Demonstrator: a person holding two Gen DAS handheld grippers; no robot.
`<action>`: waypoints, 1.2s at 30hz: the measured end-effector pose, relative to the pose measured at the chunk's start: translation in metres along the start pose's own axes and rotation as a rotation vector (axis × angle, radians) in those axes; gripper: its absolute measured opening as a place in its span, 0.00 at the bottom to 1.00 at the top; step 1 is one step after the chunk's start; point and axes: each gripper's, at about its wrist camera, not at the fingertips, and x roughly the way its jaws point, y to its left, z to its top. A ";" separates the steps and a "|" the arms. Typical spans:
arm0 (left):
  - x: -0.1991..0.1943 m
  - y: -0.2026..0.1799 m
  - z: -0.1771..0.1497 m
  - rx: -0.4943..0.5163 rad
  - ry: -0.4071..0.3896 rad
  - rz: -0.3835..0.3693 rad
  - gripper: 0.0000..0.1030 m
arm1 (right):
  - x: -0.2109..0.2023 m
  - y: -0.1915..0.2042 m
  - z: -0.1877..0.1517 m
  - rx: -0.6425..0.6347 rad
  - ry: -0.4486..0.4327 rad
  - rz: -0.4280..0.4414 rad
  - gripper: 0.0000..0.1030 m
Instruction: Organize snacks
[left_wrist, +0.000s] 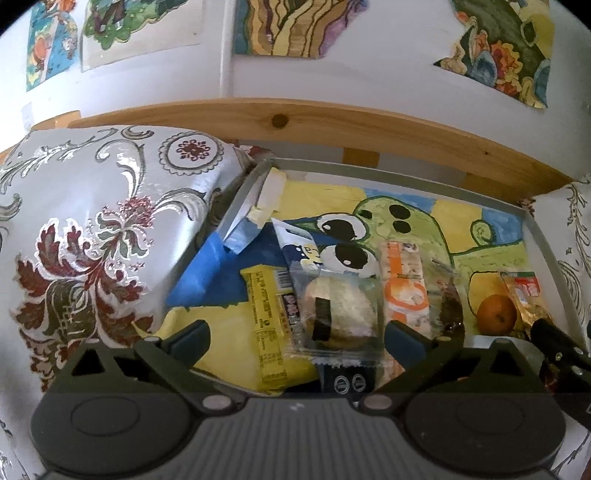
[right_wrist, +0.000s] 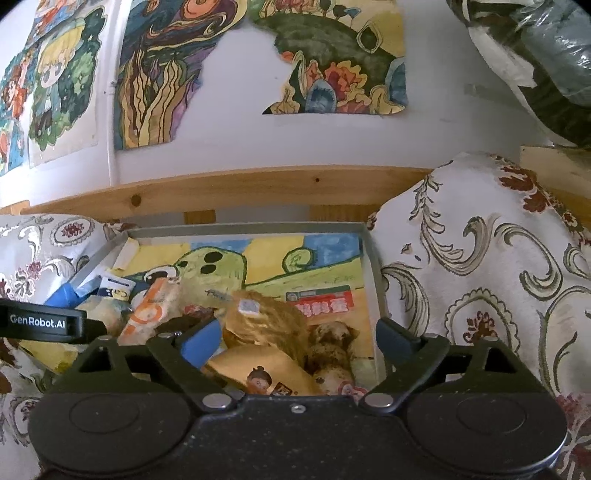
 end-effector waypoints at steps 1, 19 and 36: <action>-0.001 0.001 0.000 -0.004 -0.002 0.001 0.99 | -0.002 0.000 0.001 0.003 -0.003 0.000 0.91; -0.068 0.018 -0.008 -0.074 -0.117 -0.030 1.00 | -0.067 0.010 0.014 -0.004 -0.102 0.038 0.99; -0.152 0.042 -0.044 -0.079 -0.208 -0.030 1.00 | -0.153 0.025 0.005 -0.005 -0.170 0.069 0.99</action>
